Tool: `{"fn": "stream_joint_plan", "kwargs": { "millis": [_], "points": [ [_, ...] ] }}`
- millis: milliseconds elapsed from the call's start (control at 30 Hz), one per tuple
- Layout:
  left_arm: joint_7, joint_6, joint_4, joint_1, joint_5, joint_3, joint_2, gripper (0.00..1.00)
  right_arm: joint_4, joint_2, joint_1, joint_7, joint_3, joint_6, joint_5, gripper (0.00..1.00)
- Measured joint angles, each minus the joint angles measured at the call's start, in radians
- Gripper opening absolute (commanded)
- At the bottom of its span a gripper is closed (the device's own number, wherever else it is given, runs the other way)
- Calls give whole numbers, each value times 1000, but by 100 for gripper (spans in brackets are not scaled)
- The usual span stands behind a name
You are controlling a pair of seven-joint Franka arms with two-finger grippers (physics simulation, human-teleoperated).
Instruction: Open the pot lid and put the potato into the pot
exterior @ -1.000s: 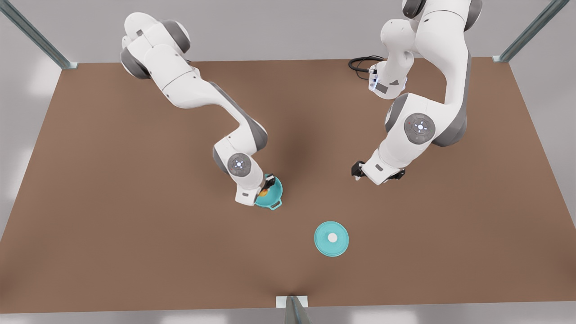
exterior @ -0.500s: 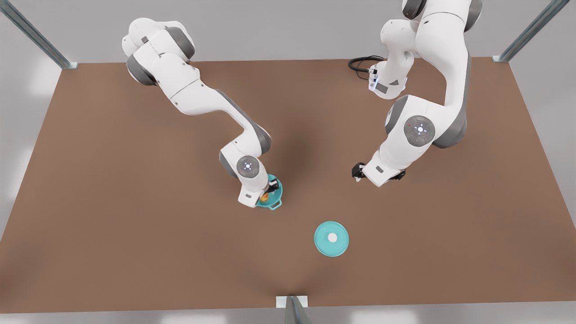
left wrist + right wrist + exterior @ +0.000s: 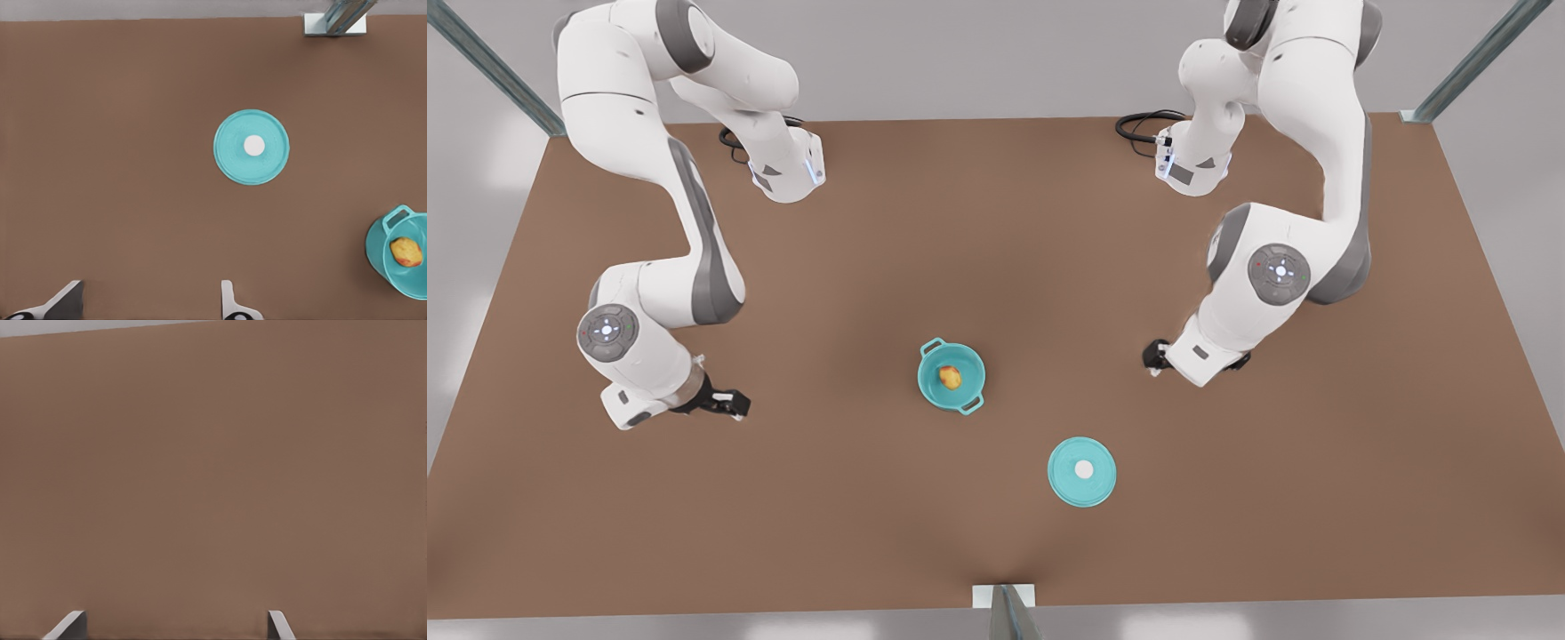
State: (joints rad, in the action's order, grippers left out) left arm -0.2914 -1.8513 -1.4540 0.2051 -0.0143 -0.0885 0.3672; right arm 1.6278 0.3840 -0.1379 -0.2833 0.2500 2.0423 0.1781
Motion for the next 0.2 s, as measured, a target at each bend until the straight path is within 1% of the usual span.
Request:
{"fn": "stream_joint_plan", "kwargs": {
  "millis": [67,200],
  "points": [
    [30,1,-14,-68,3,2,3,100,0,1,-8,19,0,-7,-1,100],
    [80,0,-19,-78,4,0,5,100,0,3,-9,53,0,-17,-1,100]
  ]
}}
